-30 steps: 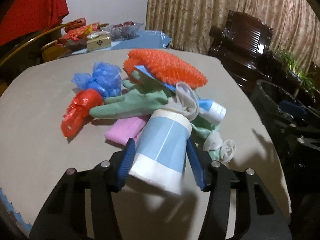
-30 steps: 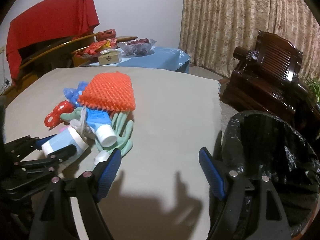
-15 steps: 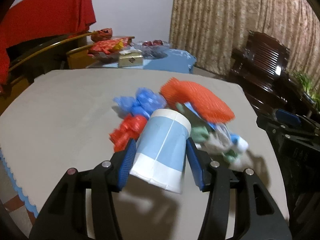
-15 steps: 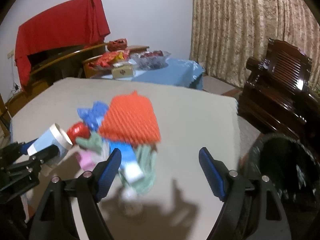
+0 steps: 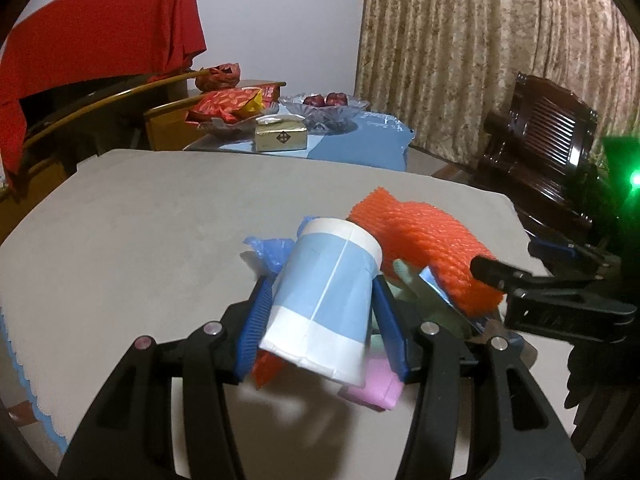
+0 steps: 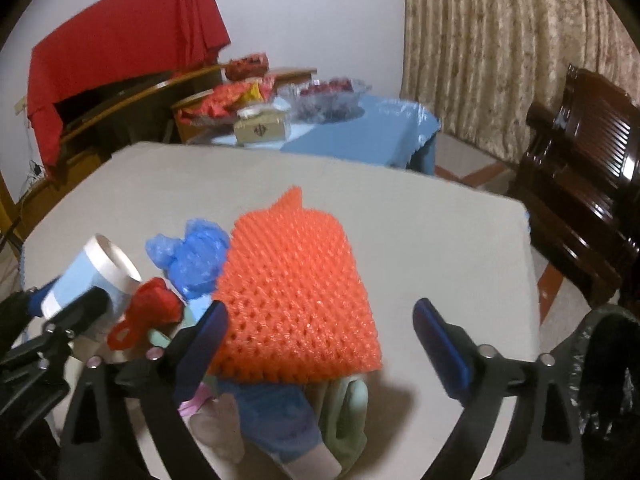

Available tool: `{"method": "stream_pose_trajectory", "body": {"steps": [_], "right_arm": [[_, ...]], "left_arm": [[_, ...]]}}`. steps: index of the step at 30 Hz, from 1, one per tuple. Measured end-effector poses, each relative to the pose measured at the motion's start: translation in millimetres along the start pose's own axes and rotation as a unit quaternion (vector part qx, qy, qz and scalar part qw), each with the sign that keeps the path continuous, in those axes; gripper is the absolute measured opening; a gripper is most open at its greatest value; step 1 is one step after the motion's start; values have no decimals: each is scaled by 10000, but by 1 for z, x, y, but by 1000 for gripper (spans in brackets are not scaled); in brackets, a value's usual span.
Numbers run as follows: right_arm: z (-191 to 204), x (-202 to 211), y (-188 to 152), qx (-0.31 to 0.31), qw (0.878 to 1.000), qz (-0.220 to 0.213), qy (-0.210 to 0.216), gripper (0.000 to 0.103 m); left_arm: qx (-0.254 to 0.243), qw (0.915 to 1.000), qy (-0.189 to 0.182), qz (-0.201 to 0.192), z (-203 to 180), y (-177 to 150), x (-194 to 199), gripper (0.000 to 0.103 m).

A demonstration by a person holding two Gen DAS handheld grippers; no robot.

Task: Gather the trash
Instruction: 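Grasp the orange foam net with the right gripper and lift it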

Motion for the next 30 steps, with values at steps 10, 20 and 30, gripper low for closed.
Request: {"method": "stream_pose_trajectory", "body": {"steps": [10, 20, 30], "right_arm": [[5, 6, -6, -98, 9925, -113, 1215, 11], [-7, 38, -3, -131, 9948, -342, 952, 35], [-33, -16, -8, -386, 9963, 331, 694, 86]], "left_arm": [[47, 10000, 63, 52, 4, 2, -4, 50], [-30, 10000, -1, -63, -14, 5, 14, 51], [-44, 9999, 121, -5, -17, 8, -5, 51]]}}
Point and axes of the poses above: each gripper's, at about its wrist camera, not at the fingertips, and x roughly against the way its jaws point, z to its left, y to its top, the point moved 2 cm from there along -x, roughly the way its jaws point, and after that the axes turned 11 degrees about x, right-handed, at the moved point
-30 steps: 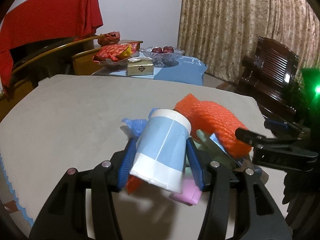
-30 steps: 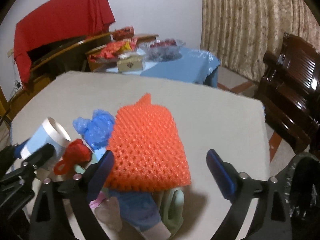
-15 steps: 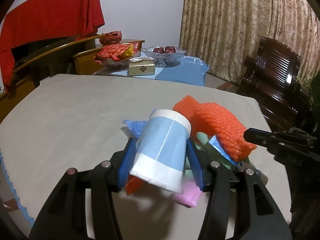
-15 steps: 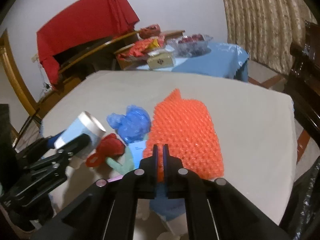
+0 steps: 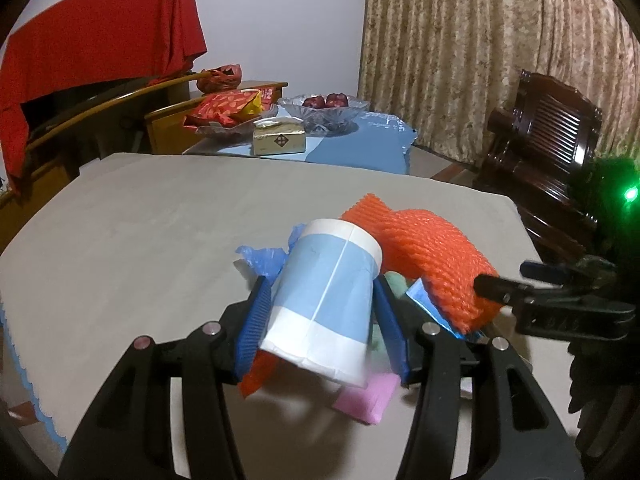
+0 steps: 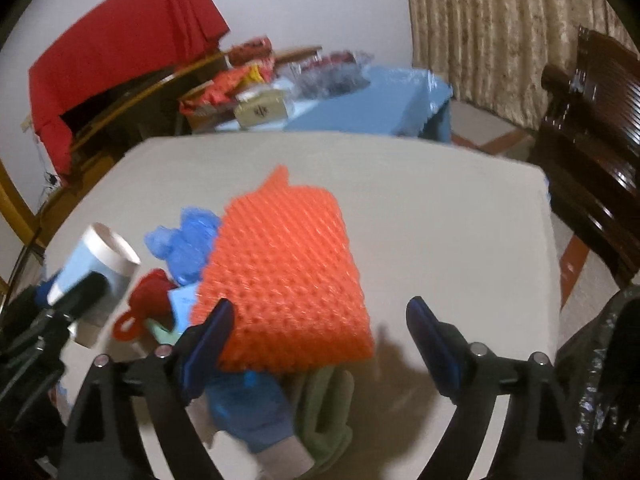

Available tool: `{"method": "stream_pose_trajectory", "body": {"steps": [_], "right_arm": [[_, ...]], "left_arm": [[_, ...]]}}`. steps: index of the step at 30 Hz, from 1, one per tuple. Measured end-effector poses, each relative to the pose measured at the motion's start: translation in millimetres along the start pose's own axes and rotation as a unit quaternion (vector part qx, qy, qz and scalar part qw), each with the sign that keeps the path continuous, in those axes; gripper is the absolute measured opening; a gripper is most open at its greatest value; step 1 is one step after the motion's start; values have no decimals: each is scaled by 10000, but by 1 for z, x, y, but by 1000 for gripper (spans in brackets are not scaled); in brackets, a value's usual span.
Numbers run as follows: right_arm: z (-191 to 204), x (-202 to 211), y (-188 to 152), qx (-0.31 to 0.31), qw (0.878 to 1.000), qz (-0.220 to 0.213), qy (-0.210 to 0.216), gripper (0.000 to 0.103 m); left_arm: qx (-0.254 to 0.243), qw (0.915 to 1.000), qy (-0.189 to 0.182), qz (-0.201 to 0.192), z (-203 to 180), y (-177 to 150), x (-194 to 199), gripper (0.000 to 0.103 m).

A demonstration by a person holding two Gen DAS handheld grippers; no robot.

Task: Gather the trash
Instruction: 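Grasp the orange foam net with the right gripper and lift it, then carry the foam net and paper cup over the bin and release both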

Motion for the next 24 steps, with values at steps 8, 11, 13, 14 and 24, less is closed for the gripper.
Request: {"method": "stream_pose_trajectory", "body": {"steps": [8, 11, 13, 14, 24], "right_arm": [[4, -1, -5, 39, 9975, -68, 700, 13], [5, 16, -3, 88, 9973, -316, 660, 13], [4, 27, -1, 59, 9970, -456, 627, 13], [4, 36, 1, 32, 9965, -550, 629, 13], [-11, 124, -1, -137, 9924, -1207, 180, 13]], "left_arm": [[-14, 10000, 42, 59, -2, 1, -12, 52], [-2, 10000, 42, 34, -2, 2, -11, 52], [22, 10000, 29, 15, -3, 3, -9, 52], [31, 10000, 21, 2, -4, 4, -7, 52], [-50, 9989, -371, -297, -41, 15, 33, 52]]}}
Point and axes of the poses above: each gripper's, at about its wrist camera, not at the fingertips, and x roughly against the way its jaws point, z to its left, y to its top, the point moved 2 cm from there along -x, roughly the way its jaws point, and after that the axes turned 11 degrees about x, right-handed, at the moved point
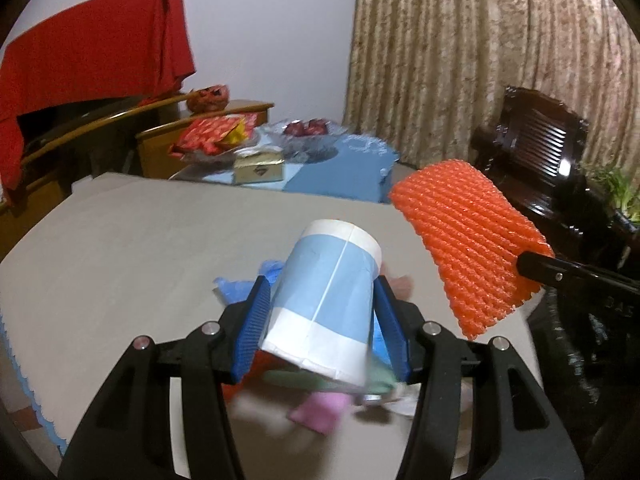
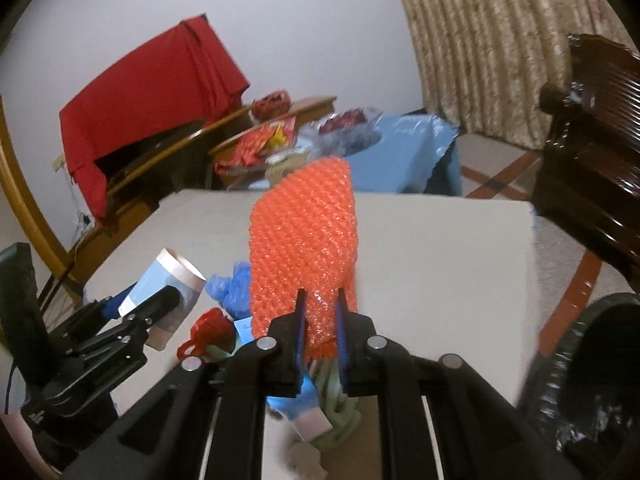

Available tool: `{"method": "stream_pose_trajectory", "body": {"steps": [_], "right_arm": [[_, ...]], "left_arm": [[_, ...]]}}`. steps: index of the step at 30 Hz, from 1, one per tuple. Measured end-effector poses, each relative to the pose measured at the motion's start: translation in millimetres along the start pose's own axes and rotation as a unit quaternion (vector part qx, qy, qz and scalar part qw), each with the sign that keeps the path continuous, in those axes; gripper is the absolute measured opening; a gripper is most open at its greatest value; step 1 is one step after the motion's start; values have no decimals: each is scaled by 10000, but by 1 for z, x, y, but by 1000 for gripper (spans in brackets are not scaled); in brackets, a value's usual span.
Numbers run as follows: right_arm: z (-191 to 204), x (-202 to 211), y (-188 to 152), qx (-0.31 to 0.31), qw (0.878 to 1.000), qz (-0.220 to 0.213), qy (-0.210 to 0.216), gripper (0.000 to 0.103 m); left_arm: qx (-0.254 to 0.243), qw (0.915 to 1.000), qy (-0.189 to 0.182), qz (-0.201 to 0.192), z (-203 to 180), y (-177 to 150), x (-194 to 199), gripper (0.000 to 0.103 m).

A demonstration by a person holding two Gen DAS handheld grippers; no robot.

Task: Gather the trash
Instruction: 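Carry the foam net and paper cup over the bin and release both, then move both grippers back over the trash pile on the table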

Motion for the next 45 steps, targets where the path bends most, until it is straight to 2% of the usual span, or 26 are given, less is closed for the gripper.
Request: {"method": "stream_pose_trajectory", "body": {"steps": [5, 10, 18, 25, 29, 33, 35, 36, 37, 38, 41, 42, 43, 45], "right_arm": [[-26, 49, -11, -214, 9988, -158, -412, 13], [-57, 92, -29, -425, 9948, -216, -902, 13], [-122, 151, -72, -914, 9790, -161, -1817, 13], [-166, 180, -111, -1249, 9623, -17, -2415, 13], [-177, 189, -129, -1334, 9563, 51, -2601, 13], [-188, 195, -143, -1456, 9497, 143, -2768, 18], [-192, 196, -148, -1524, 9463, 186, -2844, 20], [-194, 197, -149, -1544, 9452, 196, -2872, 26], [-194, 197, -150, -1557, 9439, 208, -2906, 36], [-194, 199, -151, -1563, 9422, 207, -2958, 41], [-191, 200, -150, -1542, 9402, 179, -3033, 63], [-188, 200, -149, -1527, 9384, 157, -3095, 80], [-188, 201, -147, -1511, 9375, 119, -3132, 89], [-182, 200, -142, -1460, 9385, 6, -3130, 94]], "left_arm": [[-246, 9985, -487, 50, -45, -10, 13, 52], [-494, 9930, -1060, 187, -99, -26, 17, 52], [-998, 9757, -1920, 358, -194, -56, 18, 52], [-1192, 9617, -2380, 654, -259, -83, 3, 52], [-1323, 9548, -2545, 778, -289, -98, -7, 53], [-1384, 9468, -2756, 918, -305, -109, -11, 64], [-1408, 9442, -2812, 976, -307, -112, -12, 72], [-1400, 9441, -2817, 989, -306, -113, -13, 77], [-1377, 9435, -2838, 1011, -305, -114, -14, 78], [-1339, 9436, -2847, 1029, -300, -113, -14, 78], [-1248, 9483, -2754, 968, -289, -106, -15, 84], [-1227, 9499, -2719, 933, -284, -104, -14, 86], [-1213, 9518, -2674, 884, -279, -101, -13, 87], [-1195, 9564, -2556, 755, -264, -94, -9, 90]]}}
Point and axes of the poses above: each gripper's, at about its wrist camera, not at the fingertips, and x roughly against the way its jaws point, z to its left, y to its top, the point moved 2 cm from there along -x, roughly the way its jaws point, and after that the axes turned 11 degrees about x, right-handed, at the moved point
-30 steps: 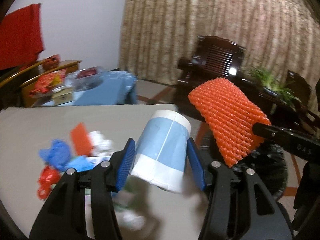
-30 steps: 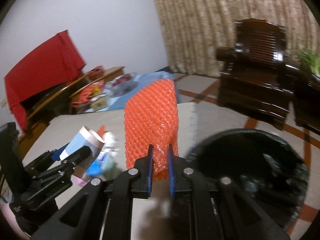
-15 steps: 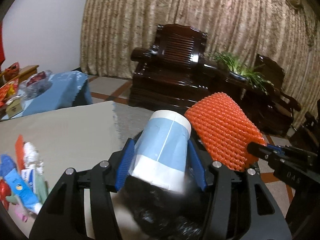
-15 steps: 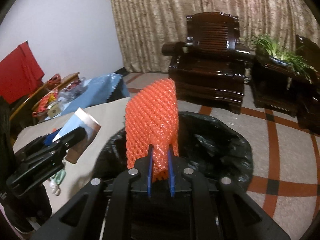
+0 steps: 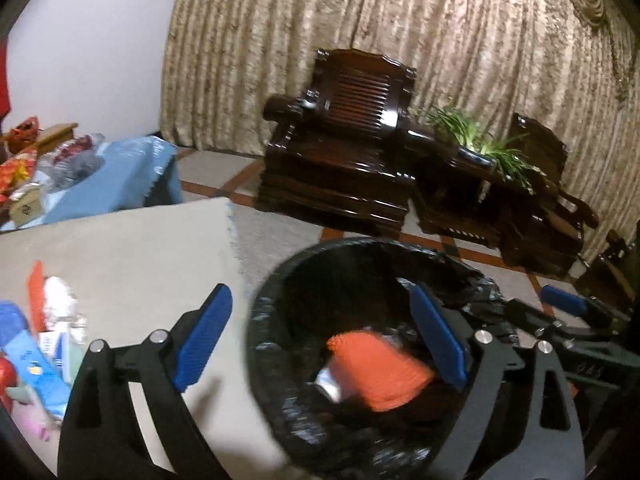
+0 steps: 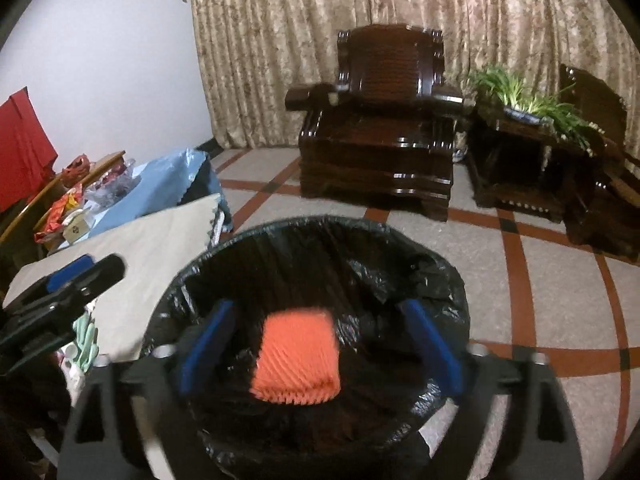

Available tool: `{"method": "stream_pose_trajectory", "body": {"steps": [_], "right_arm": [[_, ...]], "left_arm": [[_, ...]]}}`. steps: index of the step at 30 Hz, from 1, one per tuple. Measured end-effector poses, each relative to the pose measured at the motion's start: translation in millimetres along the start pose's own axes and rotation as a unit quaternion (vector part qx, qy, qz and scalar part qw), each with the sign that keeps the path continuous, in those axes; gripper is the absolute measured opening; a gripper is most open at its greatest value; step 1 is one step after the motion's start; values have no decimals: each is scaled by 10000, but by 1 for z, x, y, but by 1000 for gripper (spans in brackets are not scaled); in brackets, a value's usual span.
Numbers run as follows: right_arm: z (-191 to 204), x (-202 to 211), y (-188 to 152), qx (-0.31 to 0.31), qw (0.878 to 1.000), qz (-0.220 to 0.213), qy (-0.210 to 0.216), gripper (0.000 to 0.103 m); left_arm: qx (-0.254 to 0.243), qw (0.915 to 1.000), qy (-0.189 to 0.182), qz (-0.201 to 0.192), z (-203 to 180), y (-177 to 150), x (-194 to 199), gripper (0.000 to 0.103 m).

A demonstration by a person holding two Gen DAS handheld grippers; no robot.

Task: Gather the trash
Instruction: 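Move both grippers back over the trash pile on the table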

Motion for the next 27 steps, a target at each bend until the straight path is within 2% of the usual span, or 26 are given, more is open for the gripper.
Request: {"method": "stream_pose_trajectory", "body": {"steps": [1, 6, 12, 20, 27], "right_arm": [[4, 1, 3, 11, 10000, -43, 73, 97], [38, 2, 12, 156, 9987, -219, 442, 97], [95, -2, 22, 485, 9933, -311, 998, 97], [195, -13, 17, 1175, 9756, -345, 1823, 96], [271, -29, 4, 1763, 9531, -215, 2449, 85]], "left_arm": [[11, 9999, 101, -64, 8, 1, 8, 90], [190, 9978, 557, -296, 48, 5, 41, 91], [351, 9891, 1301, -602, 105, 10, 86, 91], [730, 9718, 2141, -672, 179, -4, 133, 91], [963, 9574, 2649, -634, 228, -24, 157, 91]]}}
Point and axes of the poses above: each gripper's, at about its wrist camera, not at the fingertips, and x roughly against the way its jaws point, z to its left, y to its top, the point moved 2 cm from there along -x, roughly the way its jaws point, and after that the axes turned 11 degrees about x, right-handed, at the moved point
